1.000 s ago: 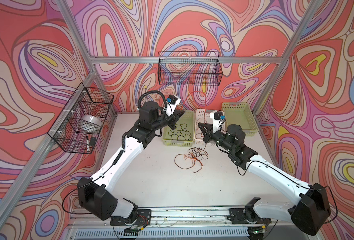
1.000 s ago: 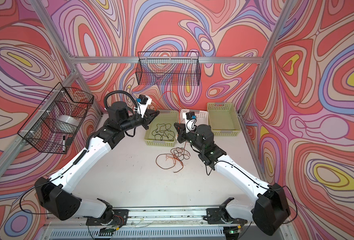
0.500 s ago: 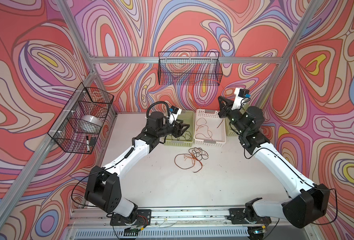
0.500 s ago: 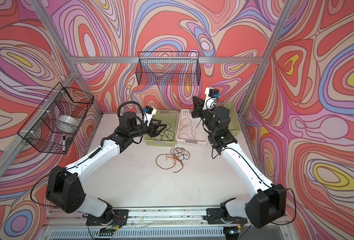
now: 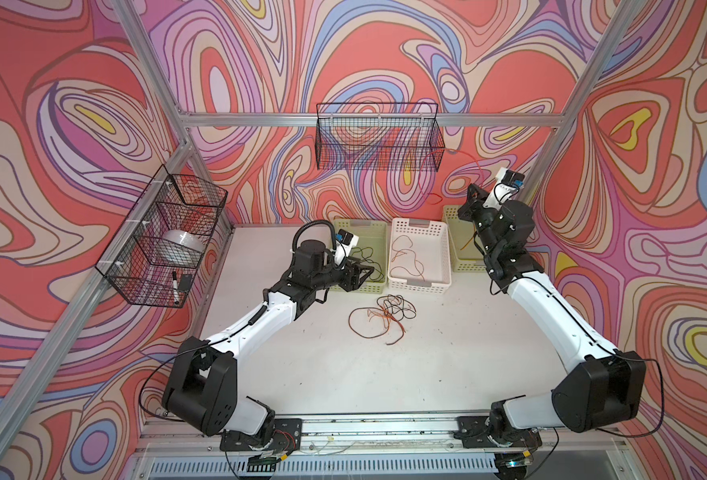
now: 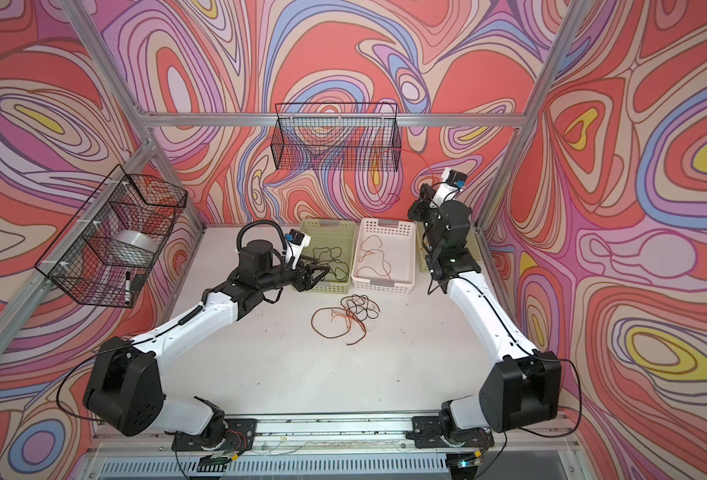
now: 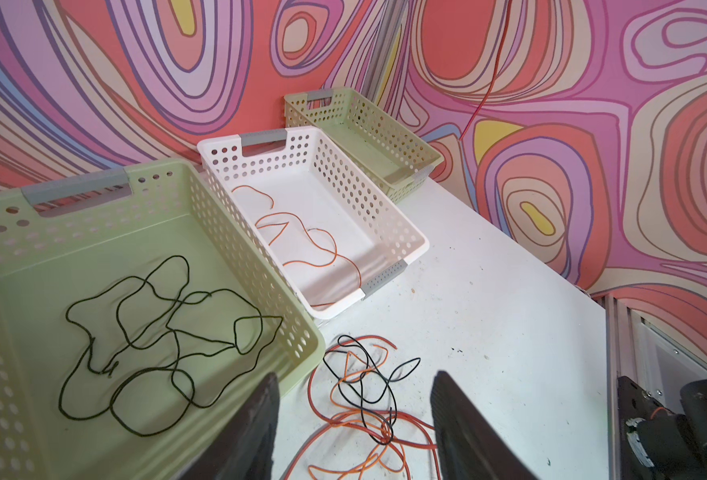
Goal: Untangle the cables
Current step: 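Hold the red wire high with the right gripper, drawing it free of the tangle, then drop the red wire into the far green basket while left moves to tangle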
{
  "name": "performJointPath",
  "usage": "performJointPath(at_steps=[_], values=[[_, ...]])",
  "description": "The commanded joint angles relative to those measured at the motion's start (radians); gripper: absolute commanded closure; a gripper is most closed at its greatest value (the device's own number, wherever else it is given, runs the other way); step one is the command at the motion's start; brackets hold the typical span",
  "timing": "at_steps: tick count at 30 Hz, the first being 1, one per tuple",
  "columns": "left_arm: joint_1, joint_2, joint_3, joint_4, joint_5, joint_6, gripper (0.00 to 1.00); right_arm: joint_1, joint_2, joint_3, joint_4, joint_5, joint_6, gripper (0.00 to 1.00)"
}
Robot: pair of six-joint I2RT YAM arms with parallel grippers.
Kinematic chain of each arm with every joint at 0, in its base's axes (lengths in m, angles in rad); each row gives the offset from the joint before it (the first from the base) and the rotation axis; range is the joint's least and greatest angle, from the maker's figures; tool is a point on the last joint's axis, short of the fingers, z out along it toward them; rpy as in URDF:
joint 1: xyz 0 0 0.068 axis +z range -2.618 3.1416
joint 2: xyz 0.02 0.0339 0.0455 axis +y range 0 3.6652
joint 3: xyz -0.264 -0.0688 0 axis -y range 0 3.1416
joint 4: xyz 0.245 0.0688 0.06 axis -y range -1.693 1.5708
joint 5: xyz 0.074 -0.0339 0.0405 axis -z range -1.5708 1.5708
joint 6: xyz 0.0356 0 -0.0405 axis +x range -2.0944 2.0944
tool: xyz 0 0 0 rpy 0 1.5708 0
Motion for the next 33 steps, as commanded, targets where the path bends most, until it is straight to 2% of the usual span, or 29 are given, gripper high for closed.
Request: performJointPath(at_steps=[1,5,10,17,20,26,33], values=[[0.002,-0.033,-0.024,0.030,-0.010,-0.021,0.40,-0.005,-0.001,-0.079,0.143,0.088,0.025,1.00],[0.000,-0.025,-0.029,0.031,-0.004,-0.034,0.41,-0.025,0.010,-0.177,0.322,0.123,0.007,1.00],[-0.012,-0.008,-0.015,0.010,-0.005,-0.038,0.42,-0.084,0.041,-0.275,0.523,0.144,0.072,1.00],[-0.036,-0.015,-0.011,-0.029,-0.031,-0.029,0.42,-0.145,0.142,-0.325,0.729,0.143,0.102,1.00],[-0.047,-0.026,-0.008,-0.054,-0.056,-0.019,0.42,-0.171,0.211,-0.312,0.802,0.116,0.109,1.00],[-0.080,-0.048,-0.014,-0.086,-0.116,-0.019,0.42,-0.238,0.404,-0.249,0.966,0.113,0.215,1.00],[-0.125,-0.081,-0.014,-0.167,-0.205,-0.003,0.43,-0.292,0.594,-0.076,0.908,0.082,0.287,1.00]])
